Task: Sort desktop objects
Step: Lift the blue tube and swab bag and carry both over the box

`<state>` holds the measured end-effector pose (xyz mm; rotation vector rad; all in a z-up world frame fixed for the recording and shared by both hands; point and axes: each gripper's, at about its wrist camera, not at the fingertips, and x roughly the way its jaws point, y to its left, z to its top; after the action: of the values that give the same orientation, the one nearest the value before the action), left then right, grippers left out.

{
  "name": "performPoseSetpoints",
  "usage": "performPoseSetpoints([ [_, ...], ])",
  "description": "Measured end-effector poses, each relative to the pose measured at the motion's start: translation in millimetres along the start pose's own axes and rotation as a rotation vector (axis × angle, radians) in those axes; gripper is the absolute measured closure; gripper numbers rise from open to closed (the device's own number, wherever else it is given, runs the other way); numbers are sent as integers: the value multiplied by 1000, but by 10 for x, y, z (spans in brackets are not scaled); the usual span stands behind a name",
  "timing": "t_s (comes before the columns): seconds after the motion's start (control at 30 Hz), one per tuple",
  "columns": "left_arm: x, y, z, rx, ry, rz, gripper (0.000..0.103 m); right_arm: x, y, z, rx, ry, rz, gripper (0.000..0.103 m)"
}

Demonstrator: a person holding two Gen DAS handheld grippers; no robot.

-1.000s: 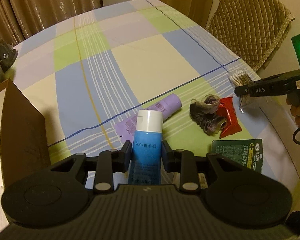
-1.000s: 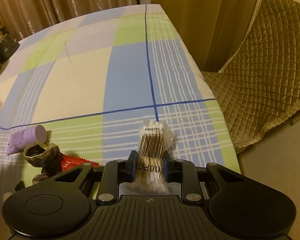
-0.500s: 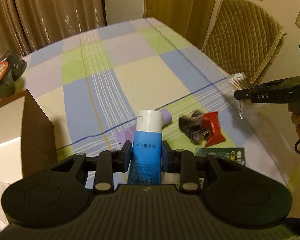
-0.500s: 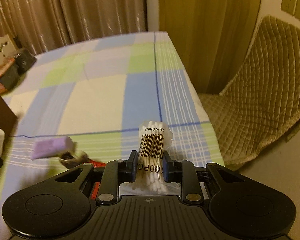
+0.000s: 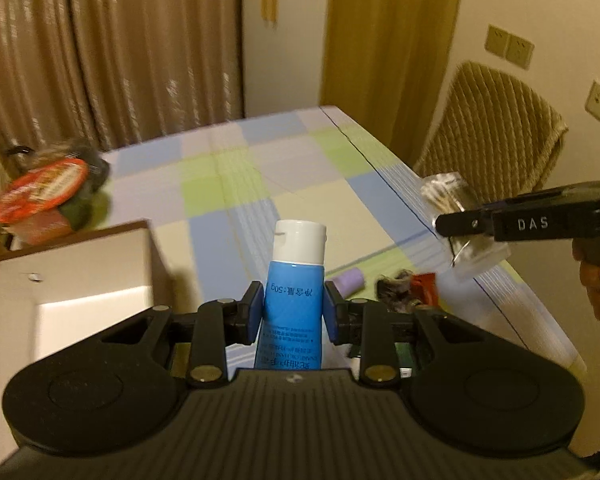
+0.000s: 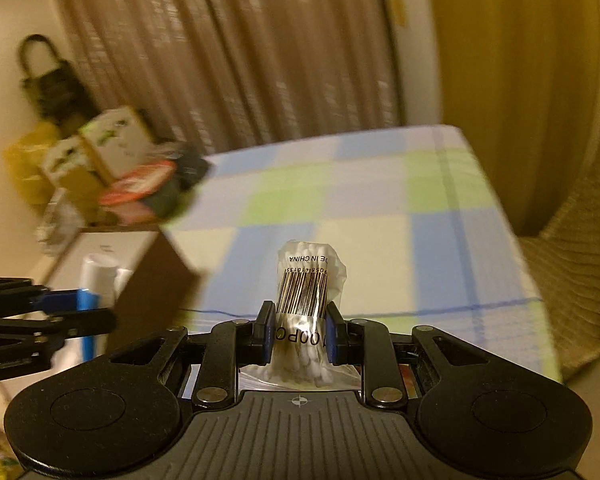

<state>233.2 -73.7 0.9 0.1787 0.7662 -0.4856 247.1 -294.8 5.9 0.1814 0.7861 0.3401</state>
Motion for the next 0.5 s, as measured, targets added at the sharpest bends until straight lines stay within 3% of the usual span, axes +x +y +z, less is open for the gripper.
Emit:
performPoseSetpoints([
  [0.23, -545, 546, -100, -59, -55, 114, 77, 219, 778, 106, -70, 8, 155, 80],
  [0.5, -840, 1297, -412, -147, -18, 236, 77, 589, 1689, 60, -150, 58, 274, 80],
])
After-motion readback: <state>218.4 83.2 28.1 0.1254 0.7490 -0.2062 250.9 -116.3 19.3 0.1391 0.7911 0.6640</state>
